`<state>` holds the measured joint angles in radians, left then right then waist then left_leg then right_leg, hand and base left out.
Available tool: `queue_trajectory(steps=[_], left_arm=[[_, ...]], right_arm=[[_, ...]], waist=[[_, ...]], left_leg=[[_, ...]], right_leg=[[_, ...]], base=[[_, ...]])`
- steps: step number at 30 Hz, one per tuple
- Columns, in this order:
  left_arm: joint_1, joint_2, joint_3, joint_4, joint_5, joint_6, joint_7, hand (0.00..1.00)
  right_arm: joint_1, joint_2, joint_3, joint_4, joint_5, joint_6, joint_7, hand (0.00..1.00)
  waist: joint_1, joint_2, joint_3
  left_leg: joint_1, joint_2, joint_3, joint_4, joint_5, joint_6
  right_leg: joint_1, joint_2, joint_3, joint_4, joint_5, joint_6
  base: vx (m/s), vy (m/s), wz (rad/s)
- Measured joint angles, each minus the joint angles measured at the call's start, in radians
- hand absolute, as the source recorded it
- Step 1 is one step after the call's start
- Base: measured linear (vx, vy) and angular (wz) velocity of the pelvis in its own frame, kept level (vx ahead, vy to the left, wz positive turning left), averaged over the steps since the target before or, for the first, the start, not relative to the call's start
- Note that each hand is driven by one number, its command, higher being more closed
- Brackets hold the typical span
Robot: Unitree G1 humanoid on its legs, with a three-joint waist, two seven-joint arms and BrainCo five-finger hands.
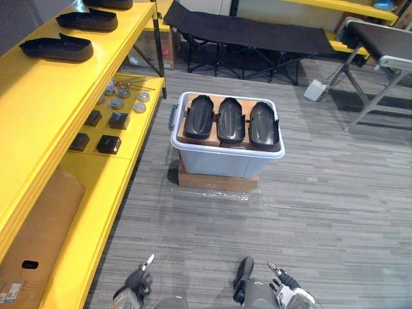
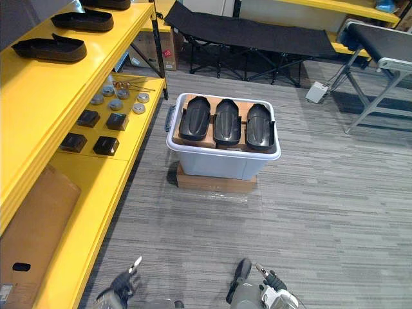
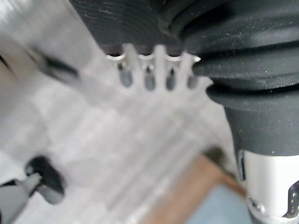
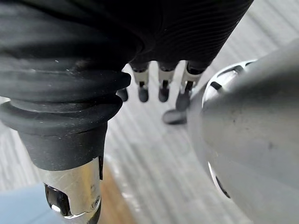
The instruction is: Walk over and take plastic housings, then place them on the shelf
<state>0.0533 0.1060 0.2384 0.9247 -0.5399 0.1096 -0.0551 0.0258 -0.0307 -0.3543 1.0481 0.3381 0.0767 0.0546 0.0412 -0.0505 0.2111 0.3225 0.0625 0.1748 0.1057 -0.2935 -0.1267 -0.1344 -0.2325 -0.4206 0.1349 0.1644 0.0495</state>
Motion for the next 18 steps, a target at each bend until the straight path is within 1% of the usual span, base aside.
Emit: queue_trajectory(steps=[1, 2, 3, 4, 5, 6, 7, 8, 9, 10, 11, 12, 13, 14, 15, 16, 17, 18], left_arm=[[0.011, -0.040, 0.001, 0.005, 0.000, 0.010, 0.001, 0.00], [0.028, -0.066, -0.004, 0.003, 0.000, 0.017, 0.000, 0.00], [0.030, -0.099, -0.008, 0.019, -0.001, 0.024, 0.004, 0.00], [0.027, -0.113, -0.015, 0.039, -0.006, 0.023, 0.013, 0.00], [0.023, -0.107, -0.017, 0.040, -0.012, 0.026, 0.014, 0.00], [0.024, -0.112, -0.016, 0.048, -0.018, 0.025, 0.017, 0.00], [0.023, -0.104, -0.002, 0.046, -0.053, 0.019, 0.018, 0.00], [0.023, -0.101, 0.003, 0.047, -0.054, 0.019, 0.019, 0.00], [0.022, -0.086, 0.014, 0.048, -0.059, 0.011, 0.025, 0.00], [0.023, -0.085, 0.018, 0.050, -0.075, 0.001, 0.027, 0.00], [0.024, -0.081, 0.017, 0.054, -0.076, 0.002, 0.027, 0.00], [0.026, -0.076, 0.018, 0.066, -0.078, 0.002, 0.030, 0.00], [0.038, -0.076, 0.023, 0.072, -0.078, 0.000, 0.027, 0.00], [0.044, -0.080, 0.023, 0.071, -0.074, 0.000, 0.024, 0.00], [0.054, -0.089, 0.023, 0.072, -0.055, 0.000, 0.019, 0.00], [0.057, -0.085, 0.027, 0.079, -0.023, -0.005, 0.015, 0.00], [0.060, -0.075, 0.026, 0.079, -0.001, -0.004, 0.011, 0.00], [0.058, -0.067, 0.028, 0.079, 0.010, -0.003, 0.008, 0.00]], right_arm=[[-0.005, -0.023, -0.013, -0.001, -0.006, 0.002, -0.011, 0.00], [-0.006, -0.030, -0.017, 0.001, -0.009, 0.010, -0.011, 0.00], [-0.015, -0.043, -0.016, 0.005, -0.010, 0.017, -0.011, 0.00], [-0.024, -0.047, -0.015, 0.027, -0.018, 0.022, -0.011, 0.00], [-0.026, -0.048, -0.012, 0.038, -0.025, 0.029, -0.010, 0.00], [-0.028, -0.050, -0.006, 0.044, -0.040, 0.037, -0.009, 0.00], [-0.025, -0.058, 0.007, 0.062, -0.041, 0.038, -0.010, 0.00], [-0.025, -0.060, 0.012, 0.063, -0.043, 0.039, -0.009, 0.00], [-0.023, -0.068, 0.017, 0.069, -0.060, 0.037, -0.010, 0.00], [-0.024, -0.073, 0.005, 0.086, -0.079, 0.037, -0.011, 0.00], [-0.024, -0.074, -0.001, 0.093, -0.079, 0.036, -0.012, 0.00], [-0.028, -0.079, -0.019, 0.099, -0.078, 0.033, -0.014, 0.00], [-0.036, -0.085, -0.021, 0.097, -0.078, 0.021, -0.019, 0.00], [-0.041, -0.086, -0.021, 0.096, -0.078, 0.012, -0.026, 0.00], [-0.048, -0.089, -0.028, 0.091, -0.078, 0.002, -0.039, 0.00], [-0.054, -0.071, -0.029, 0.088, -0.079, -0.010, -0.053, 0.00], [-0.055, -0.060, -0.029, 0.088, -0.079, -0.012, -0.054, 0.00], [-0.052, -0.053, -0.029, 0.088, -0.079, -0.013, -0.055, 0.00]], waist=[[0.010, 0.072, -0.013], [0.009, 0.076, -0.026], [0.007, 0.092, -0.027], [0.005, 0.098, -0.028], [0.004, 0.097, -0.028], [0.002, 0.096, -0.029], [0.001, 0.101, -0.031], [0.001, 0.098, -0.029], [0.002, 0.110, -0.030], [0.005, 0.117, -0.028], [0.006, 0.115, -0.026], [0.017, 0.110, -0.024], [0.031, 0.107, -0.022], [0.033, 0.108, -0.022], [0.033, 0.123, -0.027], [0.044, 0.103, -0.036], [0.048, 0.089, -0.041], [0.047, 0.067, -0.047]], left_leg=[[0.007, 0.066, 0.022, 0.016, -0.020, -0.006], [-0.003, 0.081, 0.032, 0.031, -0.003, -0.032], [-0.010, 0.097, 0.032, 0.055, 0.014, -0.048], [-0.032, 0.109, 0.025, 0.102, 0.049, -0.057], [-0.050, 0.113, 0.026, 0.136, 0.071, -0.058], [-0.097, 0.128, 0.021, 0.255, 0.116, -0.058], [-0.198, 0.160, -0.012, 0.482, 0.203, -0.044], [-0.225, 0.170, -0.020, 0.532, 0.226, -0.044], [-0.318, 0.213, -0.031, 0.727, 0.242, -0.032], [-0.384, 0.235, -0.020, 0.834, 0.174, -0.022], [-0.409, 0.229, -0.010, 0.843, 0.144, -0.012], [-0.432, 0.196, 0.009, 0.781, 0.098, -0.006], [-0.432, 0.140, 0.029, 0.604, 0.075, -0.006], [-0.430, 0.111, 0.029, 0.494, 0.076, -0.004], [-0.428, 0.073, 0.029, 0.263, 0.115, 0.009], [-0.402, 0.046, 0.057, 0.199, 0.142, 0.086], [-0.393, 0.027, 0.061, 0.167, 0.148, 0.092], [-0.391, 0.010, 0.064, 0.143, 0.155, 0.102]], right_leg=[[-0.011, 0.056, -0.020, 0.046, -0.009, -0.025], [-0.018, 0.065, -0.020, 0.067, -0.067, -0.031], [-0.027, 0.079, -0.019, 0.082, -0.090, -0.039], [-0.028, 0.088, -0.019, 0.096, -0.120, -0.044], [-0.022, 0.092, -0.018, 0.095, -0.131, -0.048], [0.002, 0.104, -0.015, 0.078, -0.152, -0.052], [0.053, 0.127, -0.011, 0.034, -0.174, -0.059], [0.066, 0.131, -0.009, 0.023, -0.177, -0.062], [0.112, 0.154, -0.008, -0.015, -0.190, -0.066], [0.168, 0.164, -0.011, -0.037, -0.204, -0.064], [0.194, 0.164, -0.010, -0.045, -0.209, -0.062], [0.235, 0.152, 0.001, -0.058, -0.219, -0.051], [0.259, 0.134, 0.024, -0.061, -0.227, -0.035], [0.266, 0.128, 0.034, -0.063, -0.231, -0.024], [0.273, 0.131, 0.047, -0.066, -0.236, 0.001], [0.274, 0.119, 0.068, -0.076, -0.233, 0.027], [0.274, 0.108, 0.066, -0.091, -0.229, 0.034], [0.274, 0.097, 0.064, -0.103, -0.223, 0.044]], base=[[0.52, -0.269, -0.15], [0.46, -0.258, -0.33], [0.53, -0.354, -0.18], [0.43, -0.320, -0.17], [0.39, -0.289, -0.16], [0.35, -0.250, -0.19], [0.34, -0.234, -0.15], [0.32, -0.190, -0.09], [0.31, -0.159, -0.06], [0.31, -0.137, -0.06], [0.31, -0.087, -0.16], [0.27, -0.003, -0.40], [0.31, 0.069, -0.49], [0.24, 0.116, -0.52], [0.31, 0.163, -0.43], [0.28, 0.118, -0.33], [0.30, 0.103, -0.14], [0.32, 0.092, 0.05]])
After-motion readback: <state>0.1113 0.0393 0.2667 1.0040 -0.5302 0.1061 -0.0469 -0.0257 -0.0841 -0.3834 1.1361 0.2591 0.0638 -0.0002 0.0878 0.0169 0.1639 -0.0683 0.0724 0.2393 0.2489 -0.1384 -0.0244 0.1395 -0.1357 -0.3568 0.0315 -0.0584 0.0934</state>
